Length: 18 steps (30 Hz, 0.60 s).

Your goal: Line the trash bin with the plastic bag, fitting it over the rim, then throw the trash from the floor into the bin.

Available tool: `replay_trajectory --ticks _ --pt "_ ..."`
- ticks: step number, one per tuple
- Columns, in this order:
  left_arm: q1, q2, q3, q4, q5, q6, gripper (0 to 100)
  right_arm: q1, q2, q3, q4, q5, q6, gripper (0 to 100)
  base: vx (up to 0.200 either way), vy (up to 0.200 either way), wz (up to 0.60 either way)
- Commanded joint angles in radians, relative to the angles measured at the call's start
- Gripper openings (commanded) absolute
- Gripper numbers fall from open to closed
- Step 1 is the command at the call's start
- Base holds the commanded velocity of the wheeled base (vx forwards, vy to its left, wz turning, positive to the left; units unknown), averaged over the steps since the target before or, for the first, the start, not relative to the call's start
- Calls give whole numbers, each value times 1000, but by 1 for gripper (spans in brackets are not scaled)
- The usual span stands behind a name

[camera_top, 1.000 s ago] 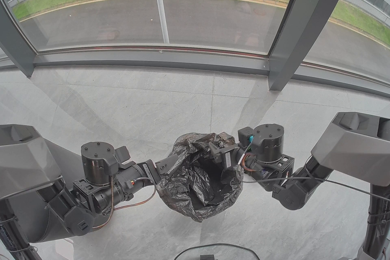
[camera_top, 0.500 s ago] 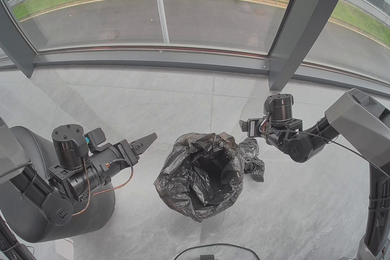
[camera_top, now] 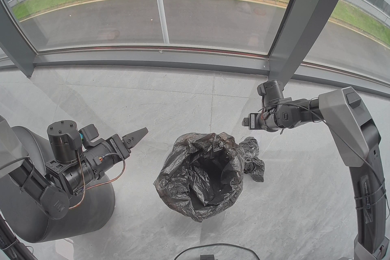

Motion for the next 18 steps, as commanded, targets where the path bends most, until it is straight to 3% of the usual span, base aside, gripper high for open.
replay_trajectory --ticks 1,18 --pt "53 55 -25 0 -19 -18 100 -28 213 -147 168 26 9 100 0 0 0" --pt "63 78 -25 0 -31 -21 100 -1 361 -147 193 26 7 100 0 0 0"
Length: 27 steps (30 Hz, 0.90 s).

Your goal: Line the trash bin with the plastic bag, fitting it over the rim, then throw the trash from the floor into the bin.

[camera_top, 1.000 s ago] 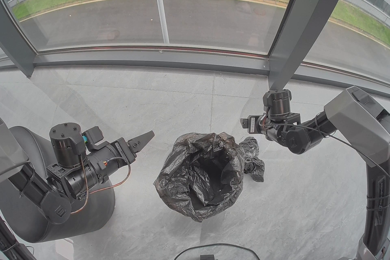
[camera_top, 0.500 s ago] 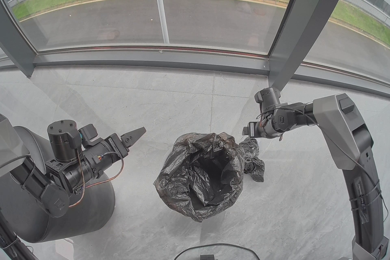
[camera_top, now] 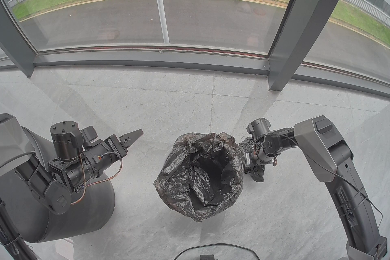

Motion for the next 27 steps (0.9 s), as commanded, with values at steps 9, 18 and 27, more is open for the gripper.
replay_trajectory --ticks 9,18,27 --pt "-3 17 2 -3 0 -2 100 4 139 1 -1 -2 4 0 0 0 0" --pt "-8 17 4 -6 2 -8 100 2 167 1 70 0 -3 0 0 0 0" --pt "-8 12 7 -9 2 -8 100 -1 191 1 305 0 -6 0 0 0 0"
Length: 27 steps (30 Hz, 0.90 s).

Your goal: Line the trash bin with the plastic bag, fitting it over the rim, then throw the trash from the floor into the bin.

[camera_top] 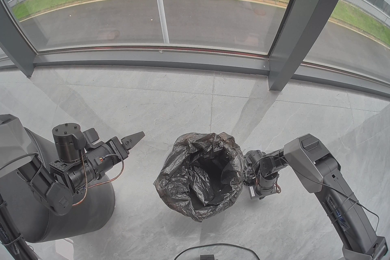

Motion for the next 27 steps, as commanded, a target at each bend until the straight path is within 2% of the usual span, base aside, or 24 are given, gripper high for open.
replay_trajectory --ticks 1,5,11,27 --pt "0 -2 1 -1 1 -1 100 -1 28 0 112 1 -5 0 0 0 0" --pt "-2 -4 1 -1 2 -1 100 4 23 0 146 -7 -31 0 0 0 0" --pt "-2 -8 1 -1 7 0 100 4 -24 0 146 -8 -22 0 0 0 0" --pt "-3 -16 6 -3 7 -1 100 -7 -291 0 212 -14 -33 0 0 0 0"
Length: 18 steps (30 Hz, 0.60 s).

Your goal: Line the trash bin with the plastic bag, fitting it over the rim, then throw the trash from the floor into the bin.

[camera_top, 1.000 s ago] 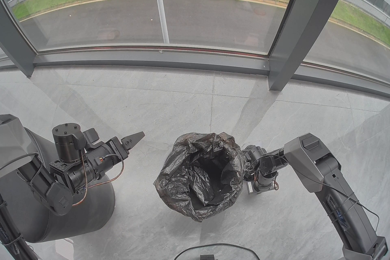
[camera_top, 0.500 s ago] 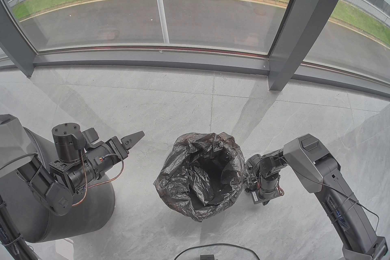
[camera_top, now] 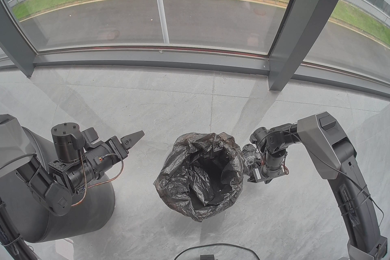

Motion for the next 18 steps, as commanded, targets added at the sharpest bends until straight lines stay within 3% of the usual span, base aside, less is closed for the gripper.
replay_trajectory --ticks 1,18 --pt "1 -5 1 -2 0 -1 100 -1 -107 0 18 -1 -4 0 0 0 0" --pt "1 -33 6 -3 1 -4 100 4 -303 0 55 -1 -14 0 0 0 0"
